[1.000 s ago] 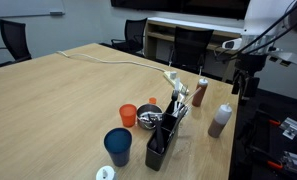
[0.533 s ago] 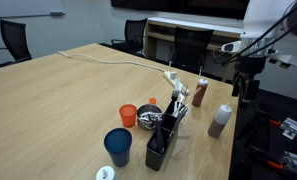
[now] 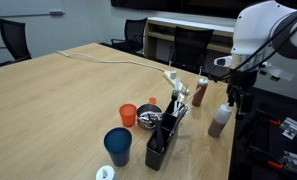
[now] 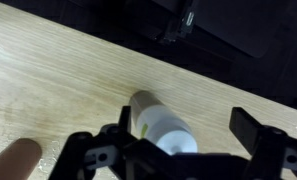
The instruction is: Move the sauce bottle on the left to the left
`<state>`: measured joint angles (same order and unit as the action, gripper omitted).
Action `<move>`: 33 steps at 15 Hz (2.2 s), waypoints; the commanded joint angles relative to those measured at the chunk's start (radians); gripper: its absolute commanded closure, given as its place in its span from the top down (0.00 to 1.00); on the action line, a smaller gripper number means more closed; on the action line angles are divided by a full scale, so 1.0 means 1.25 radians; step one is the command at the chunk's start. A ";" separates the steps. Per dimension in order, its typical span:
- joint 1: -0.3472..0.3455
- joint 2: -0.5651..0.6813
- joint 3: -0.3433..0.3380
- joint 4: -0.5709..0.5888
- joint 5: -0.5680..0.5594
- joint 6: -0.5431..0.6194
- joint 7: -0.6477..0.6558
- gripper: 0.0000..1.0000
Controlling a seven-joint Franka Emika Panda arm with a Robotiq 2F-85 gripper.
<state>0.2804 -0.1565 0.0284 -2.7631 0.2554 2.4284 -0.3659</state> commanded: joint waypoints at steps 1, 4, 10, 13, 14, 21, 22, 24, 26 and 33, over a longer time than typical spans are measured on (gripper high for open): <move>-0.028 0.063 0.029 0.033 -0.034 0.058 -0.001 1.00; -0.040 0.103 0.040 0.048 -0.065 0.107 0.018 1.00; -0.065 0.140 0.050 0.059 -0.068 0.151 0.012 0.72; -0.071 0.142 0.057 0.063 -0.039 0.150 -0.005 0.52; -0.071 0.142 0.059 0.064 -0.030 0.149 -0.008 0.44; -0.071 0.142 0.070 0.074 -0.019 0.139 -0.002 0.23; -0.071 0.140 0.071 0.075 -0.030 0.133 0.006 0.23; -0.072 0.127 0.071 0.081 -0.060 0.102 0.039 0.23; -0.073 0.116 0.069 0.099 -0.107 0.047 0.084 0.23; -0.045 0.108 0.110 0.213 -0.130 -0.147 0.125 0.23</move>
<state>0.2200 -0.0185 0.1328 -2.5475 0.0891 2.3302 -0.2175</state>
